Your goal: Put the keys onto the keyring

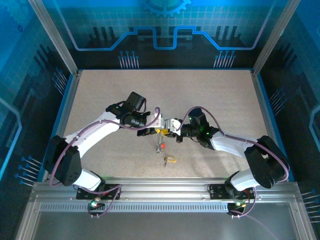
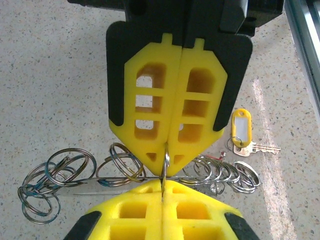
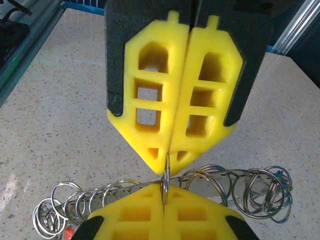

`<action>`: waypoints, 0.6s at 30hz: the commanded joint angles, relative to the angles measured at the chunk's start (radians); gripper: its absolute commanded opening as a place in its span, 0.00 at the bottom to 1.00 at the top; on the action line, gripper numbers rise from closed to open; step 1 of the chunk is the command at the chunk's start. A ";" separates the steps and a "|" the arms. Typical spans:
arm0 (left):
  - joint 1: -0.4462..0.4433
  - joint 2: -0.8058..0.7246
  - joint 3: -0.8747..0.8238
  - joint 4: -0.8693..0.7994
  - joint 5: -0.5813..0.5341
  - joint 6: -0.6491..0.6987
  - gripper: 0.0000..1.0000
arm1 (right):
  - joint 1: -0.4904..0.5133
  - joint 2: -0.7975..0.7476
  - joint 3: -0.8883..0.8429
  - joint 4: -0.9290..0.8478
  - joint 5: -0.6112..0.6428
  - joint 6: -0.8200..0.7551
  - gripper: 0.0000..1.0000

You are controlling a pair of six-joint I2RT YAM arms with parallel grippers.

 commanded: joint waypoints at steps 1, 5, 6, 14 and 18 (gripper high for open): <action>0.025 -0.051 -0.042 0.053 0.163 -0.014 0.18 | 0.002 -0.017 -0.013 0.130 -0.059 0.007 0.00; 0.066 -0.133 -0.164 0.207 0.230 -0.056 0.20 | 0.002 -0.042 -0.043 0.188 -0.085 0.023 0.00; 0.072 -0.149 -0.186 0.236 0.250 -0.064 0.20 | 0.002 -0.048 -0.048 0.197 -0.092 0.028 0.00; 0.077 -0.178 -0.288 0.483 0.329 -0.180 0.24 | 0.005 -0.057 -0.058 0.216 -0.117 0.044 0.00; 0.077 -0.160 -0.292 0.519 0.335 -0.200 0.24 | 0.005 -0.064 -0.056 0.202 -0.126 0.039 0.00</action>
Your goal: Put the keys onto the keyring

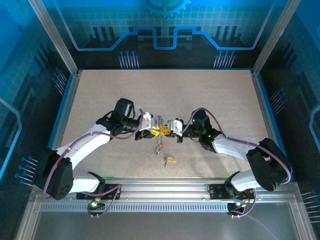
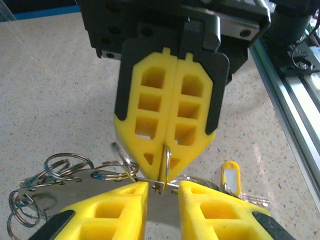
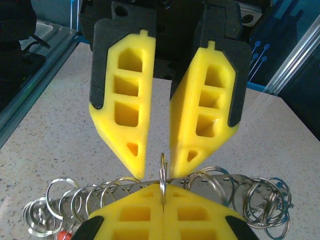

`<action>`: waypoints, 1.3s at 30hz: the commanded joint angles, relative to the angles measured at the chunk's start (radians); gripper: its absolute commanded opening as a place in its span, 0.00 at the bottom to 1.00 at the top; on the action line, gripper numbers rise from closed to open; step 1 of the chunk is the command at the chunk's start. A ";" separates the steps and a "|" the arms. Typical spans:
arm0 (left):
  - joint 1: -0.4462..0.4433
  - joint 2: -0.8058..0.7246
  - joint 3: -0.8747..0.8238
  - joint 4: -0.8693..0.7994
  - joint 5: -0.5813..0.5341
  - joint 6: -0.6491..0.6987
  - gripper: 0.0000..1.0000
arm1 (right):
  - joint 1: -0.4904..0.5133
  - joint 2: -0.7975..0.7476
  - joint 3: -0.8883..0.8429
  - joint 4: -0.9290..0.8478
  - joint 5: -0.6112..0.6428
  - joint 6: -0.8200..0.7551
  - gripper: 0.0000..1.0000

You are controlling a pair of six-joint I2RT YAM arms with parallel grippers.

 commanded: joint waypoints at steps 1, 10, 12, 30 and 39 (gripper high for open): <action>0.001 0.011 -0.009 0.110 0.077 -0.038 0.24 | 0.006 -0.028 -0.003 0.042 -0.048 0.009 0.00; -0.001 -0.001 0.008 0.056 0.073 -0.004 0.00 | 0.004 -0.023 0.009 0.000 0.013 0.013 0.13; -0.002 -0.002 0.027 -0.001 0.033 0.022 0.00 | 0.004 -0.025 0.023 -0.041 0.039 0.009 0.14; -0.082 0.033 0.155 -0.270 -0.219 0.162 0.00 | 0.006 -0.021 0.081 -0.133 0.051 0.001 0.06; 0.028 -0.045 0.031 -0.042 0.080 -0.032 0.18 | 0.001 -0.045 0.028 0.004 -0.030 0.028 0.00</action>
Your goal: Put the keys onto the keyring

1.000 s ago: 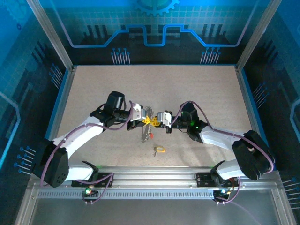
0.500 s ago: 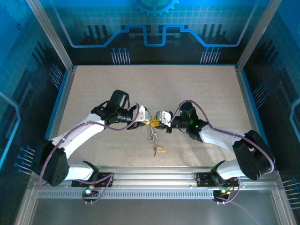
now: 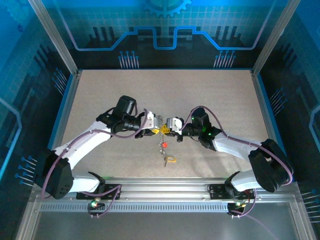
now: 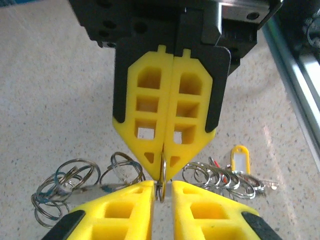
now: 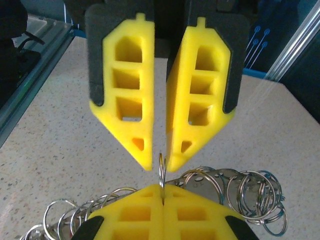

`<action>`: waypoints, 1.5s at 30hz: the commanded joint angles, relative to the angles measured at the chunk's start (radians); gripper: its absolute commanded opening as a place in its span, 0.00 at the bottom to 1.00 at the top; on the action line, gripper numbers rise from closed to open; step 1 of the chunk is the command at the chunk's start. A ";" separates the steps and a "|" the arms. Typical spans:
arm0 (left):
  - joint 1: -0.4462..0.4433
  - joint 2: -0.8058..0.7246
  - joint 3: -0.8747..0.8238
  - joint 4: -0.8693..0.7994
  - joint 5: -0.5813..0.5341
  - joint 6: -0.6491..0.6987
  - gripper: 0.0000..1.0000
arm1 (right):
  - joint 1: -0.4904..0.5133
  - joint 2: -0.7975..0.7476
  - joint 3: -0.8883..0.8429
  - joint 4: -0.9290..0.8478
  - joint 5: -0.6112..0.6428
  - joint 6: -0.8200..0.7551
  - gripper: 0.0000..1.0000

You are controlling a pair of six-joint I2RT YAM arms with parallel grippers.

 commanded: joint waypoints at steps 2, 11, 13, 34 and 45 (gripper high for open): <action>0.047 -0.053 -0.074 0.142 0.197 -0.106 0.18 | -0.001 -0.039 -0.021 0.117 -0.071 0.020 0.00; 0.071 -0.039 -0.113 0.262 0.287 -0.152 0.21 | -0.020 -0.040 -0.019 0.160 -0.111 0.043 0.00; 0.071 -0.034 -0.125 0.311 0.294 -0.169 0.25 | -0.020 -0.038 -0.020 0.161 -0.112 0.043 0.00; -0.009 -0.039 -0.011 0.021 -0.032 0.022 0.00 | -0.024 -0.021 0.033 0.007 -0.037 0.001 0.17; -0.027 -0.018 0.030 0.012 -0.018 0.022 0.00 | -0.020 0.007 0.064 -0.065 -0.015 -0.038 0.16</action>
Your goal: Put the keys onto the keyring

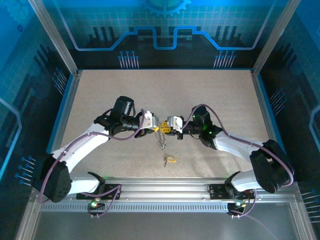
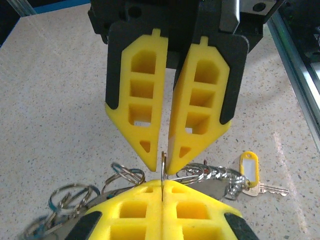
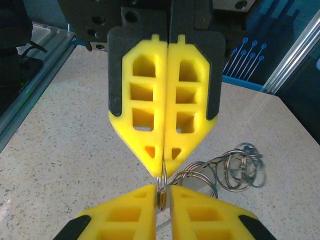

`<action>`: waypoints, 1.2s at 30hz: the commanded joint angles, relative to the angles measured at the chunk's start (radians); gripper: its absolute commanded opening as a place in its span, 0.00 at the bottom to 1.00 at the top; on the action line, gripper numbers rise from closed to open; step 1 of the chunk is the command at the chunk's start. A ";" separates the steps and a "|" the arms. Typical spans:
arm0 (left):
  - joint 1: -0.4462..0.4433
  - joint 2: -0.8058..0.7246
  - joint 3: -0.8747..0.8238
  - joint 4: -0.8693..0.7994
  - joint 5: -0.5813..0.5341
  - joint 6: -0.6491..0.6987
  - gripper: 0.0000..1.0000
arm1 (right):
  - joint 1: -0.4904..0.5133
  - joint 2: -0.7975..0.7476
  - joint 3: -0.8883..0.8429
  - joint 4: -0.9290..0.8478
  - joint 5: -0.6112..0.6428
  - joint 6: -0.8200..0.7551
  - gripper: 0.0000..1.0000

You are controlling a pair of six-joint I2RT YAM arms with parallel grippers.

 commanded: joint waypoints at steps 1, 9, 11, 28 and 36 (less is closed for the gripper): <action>-0.010 0.010 0.039 -0.022 0.032 0.029 0.00 | -0.003 0.015 0.036 -0.035 0.018 -0.017 0.16; -0.009 -0.015 -0.008 0.038 0.102 0.017 0.16 | -0.006 0.002 -0.018 0.105 0.002 0.040 0.00; 0.005 -0.023 -0.029 0.060 0.135 0.000 0.15 | -0.018 -0.010 -0.047 0.187 -0.032 0.075 0.00; 0.044 -0.026 -0.179 0.483 0.281 -0.295 0.24 | -0.046 -0.062 -0.092 0.347 -0.105 0.191 0.00; 0.044 -0.010 -0.235 0.730 0.270 -0.451 0.31 | -0.043 -0.075 -0.098 0.336 -0.108 0.185 0.00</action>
